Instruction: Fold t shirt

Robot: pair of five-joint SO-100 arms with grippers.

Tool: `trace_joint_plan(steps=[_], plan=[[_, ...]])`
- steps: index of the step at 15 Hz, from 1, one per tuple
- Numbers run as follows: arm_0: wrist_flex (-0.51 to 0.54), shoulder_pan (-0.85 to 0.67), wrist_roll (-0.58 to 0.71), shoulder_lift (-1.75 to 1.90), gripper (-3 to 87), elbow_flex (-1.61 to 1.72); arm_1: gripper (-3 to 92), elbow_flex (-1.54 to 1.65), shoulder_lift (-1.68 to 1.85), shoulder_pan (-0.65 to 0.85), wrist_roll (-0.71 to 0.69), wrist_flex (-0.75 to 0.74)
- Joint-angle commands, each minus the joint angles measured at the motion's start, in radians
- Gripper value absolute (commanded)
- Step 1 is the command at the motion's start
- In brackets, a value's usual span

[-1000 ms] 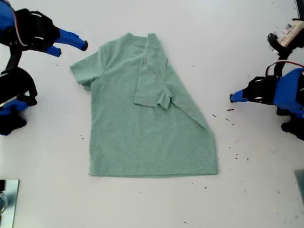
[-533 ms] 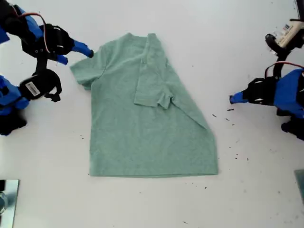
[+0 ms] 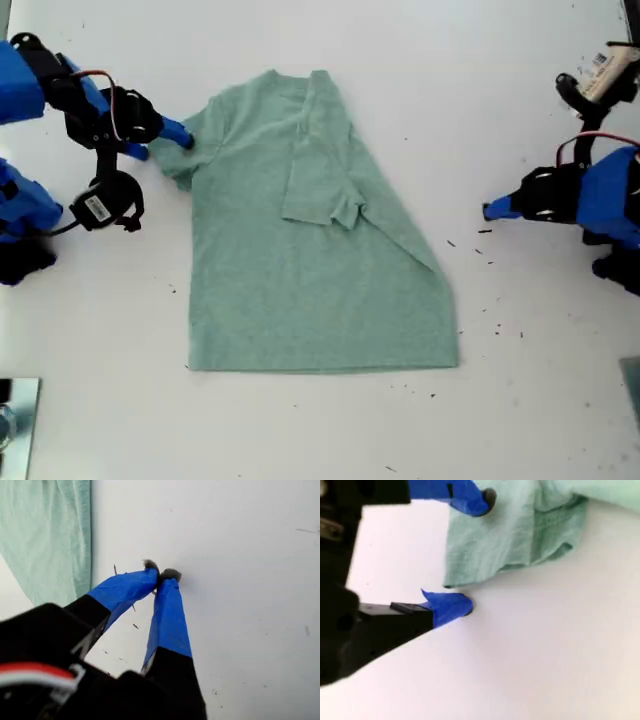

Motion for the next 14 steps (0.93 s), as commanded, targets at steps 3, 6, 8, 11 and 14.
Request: trace_joint_plan(steps=[3, 6, 8, 11, 14], plan=[[-0.025, 0.044, -0.021, 0.114, -0.2, -0.020, 2.5, 0.048, 0.014, -0.003, -0.009, -0.021], [0.029, 0.043, 0.012, 0.244, -0.2, -0.179, 2.5, 0.048, 0.014, -0.005, -0.002, -0.021], [0.072, 0.057, 0.029, 0.267, -0.3, -0.328, 2.5, 0.048, 0.014, -0.009, 0.006, -0.021], [0.109, 0.069, 0.037, 0.316, -0.3, -0.433, 2.5, 0.048, 0.014, -0.032, 0.044, -0.021], [0.092, 0.117, 0.044, 0.302, -0.3, -0.443, 2.5, 0.048, 0.014, -0.032, 0.061, -0.021]])
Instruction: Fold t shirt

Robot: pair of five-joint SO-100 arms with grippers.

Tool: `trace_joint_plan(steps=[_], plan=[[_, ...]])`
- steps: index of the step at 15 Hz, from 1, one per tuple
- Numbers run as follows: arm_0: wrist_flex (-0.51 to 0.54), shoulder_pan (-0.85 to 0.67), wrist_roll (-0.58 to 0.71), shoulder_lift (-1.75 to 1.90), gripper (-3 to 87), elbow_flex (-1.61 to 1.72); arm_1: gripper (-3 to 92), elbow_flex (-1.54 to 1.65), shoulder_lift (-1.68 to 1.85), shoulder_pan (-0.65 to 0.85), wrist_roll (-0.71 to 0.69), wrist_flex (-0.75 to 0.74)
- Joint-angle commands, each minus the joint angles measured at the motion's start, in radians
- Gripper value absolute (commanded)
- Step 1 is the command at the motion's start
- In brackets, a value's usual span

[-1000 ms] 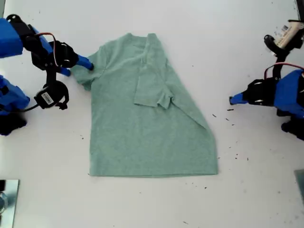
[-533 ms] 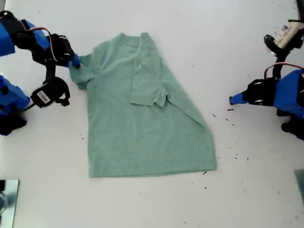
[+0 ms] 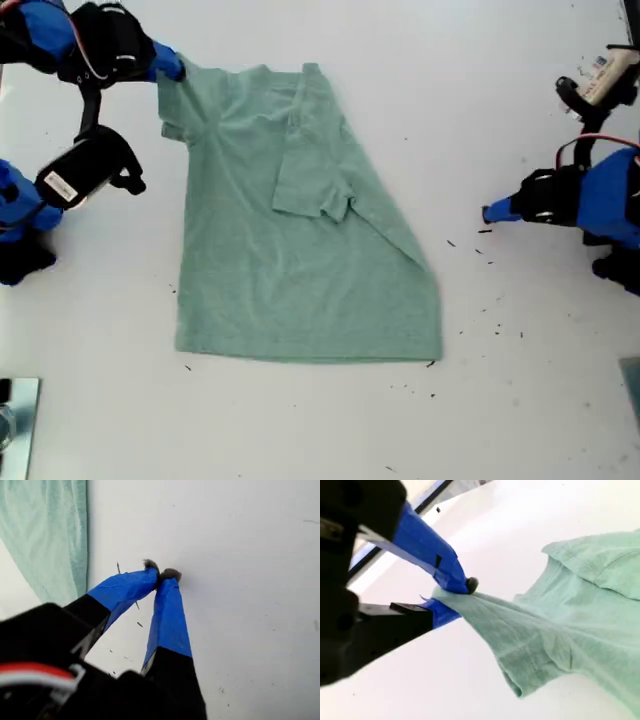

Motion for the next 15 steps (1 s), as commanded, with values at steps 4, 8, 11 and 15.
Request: trace_joint_plan(steps=[4, 8, 11, 15], plan=[[-0.192, 0.238, -0.012, -0.252, -0.3, -0.230, 2.5, 0.048, 0.014, -0.005, 0.021, -0.021], [-0.192, 0.324, 0.031, -0.588, 2.9, -0.568, 2.5, 0.048, 0.014, -0.011, 0.035, -0.021], [-0.098, 0.376, 0.155, -0.753, 29.7, -0.838, 2.5, 0.048, 0.014, -0.009, 0.037, -0.021], [0.006, 0.334, 0.158, -0.402, 25.8, -0.739, 2.5, 0.048, 0.014, -0.011, 0.035, -0.021]])
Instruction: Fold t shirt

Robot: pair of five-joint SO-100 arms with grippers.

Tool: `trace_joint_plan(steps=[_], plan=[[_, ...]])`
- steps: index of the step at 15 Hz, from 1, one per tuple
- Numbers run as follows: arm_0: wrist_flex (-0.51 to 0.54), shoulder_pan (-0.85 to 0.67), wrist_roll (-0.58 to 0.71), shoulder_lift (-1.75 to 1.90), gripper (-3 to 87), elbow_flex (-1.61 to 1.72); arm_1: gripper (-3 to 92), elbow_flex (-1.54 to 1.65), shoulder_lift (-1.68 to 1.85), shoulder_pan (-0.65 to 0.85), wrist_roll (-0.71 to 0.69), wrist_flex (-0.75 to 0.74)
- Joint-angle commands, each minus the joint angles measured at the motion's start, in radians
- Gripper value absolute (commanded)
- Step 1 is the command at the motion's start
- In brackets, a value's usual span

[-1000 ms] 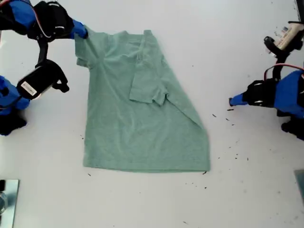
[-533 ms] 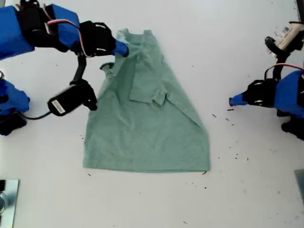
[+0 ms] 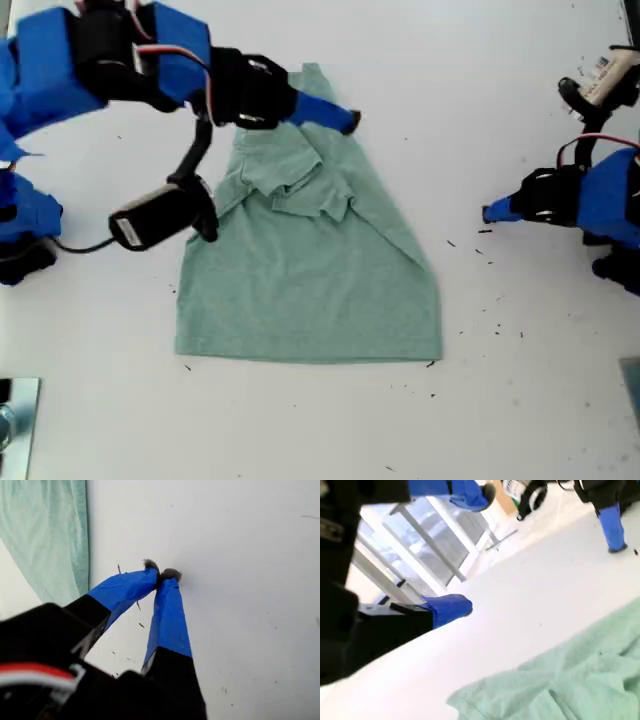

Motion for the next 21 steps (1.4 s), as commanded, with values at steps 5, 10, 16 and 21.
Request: trace_joint_plan(steps=[5, 10, 16, 21], plan=[[-0.253, 0.051, -0.273, 0.943, -0.2, 1.210, 2.5, 0.048, 0.014, 0.009, -0.063, -0.021], [-0.284, 0.155, -0.512, 1.091, -0.2, 1.629, 2.5, 0.031, 0.014, 0.006, -0.094, -0.025], [-0.268, 0.127, -0.465, 1.101, -0.2, 1.606, 2.5, -1.160, -0.956, -0.147, -0.160, 0.313], [-0.166, 0.092, -0.451, 1.239, -0.2, 1.618, 2.5, -1.743, -1.473, -0.348, -0.169, 0.394]])
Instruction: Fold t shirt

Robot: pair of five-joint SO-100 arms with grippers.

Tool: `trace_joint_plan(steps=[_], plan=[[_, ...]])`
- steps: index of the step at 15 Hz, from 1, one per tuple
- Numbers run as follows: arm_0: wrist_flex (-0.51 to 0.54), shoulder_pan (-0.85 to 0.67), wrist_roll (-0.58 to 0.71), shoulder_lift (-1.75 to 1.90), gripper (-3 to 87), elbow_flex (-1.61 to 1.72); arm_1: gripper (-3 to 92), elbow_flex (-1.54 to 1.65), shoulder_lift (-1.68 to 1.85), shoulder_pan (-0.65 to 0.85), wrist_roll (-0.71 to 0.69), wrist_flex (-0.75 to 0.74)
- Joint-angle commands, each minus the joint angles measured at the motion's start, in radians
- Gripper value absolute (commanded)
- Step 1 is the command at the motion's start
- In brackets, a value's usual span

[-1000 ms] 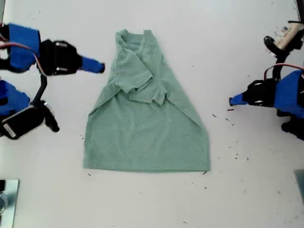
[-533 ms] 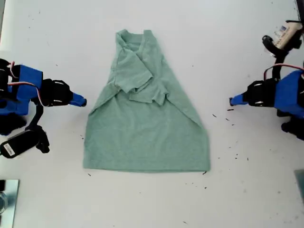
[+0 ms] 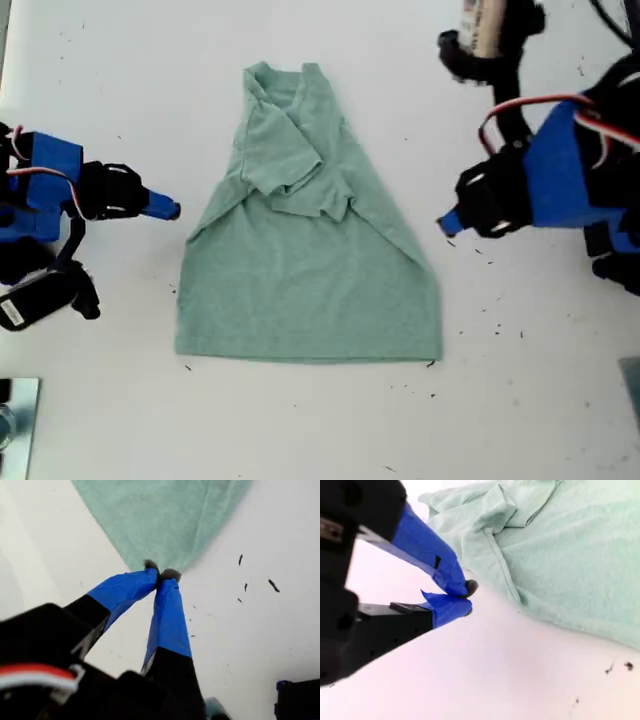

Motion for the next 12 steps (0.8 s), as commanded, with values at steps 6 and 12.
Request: trace_joint_plan(steps=[6, 12], plan=[[0.054, -0.044, 0.037, 0.100, -0.2, 0.005, 31.5, -0.026, -0.156, -0.187, 0.196, 0.002], [0.049, -0.017, 0.038, 0.083, -0.2, 0.006, 27.0, 0.318, -0.373, -0.291, 0.468, -0.252]])
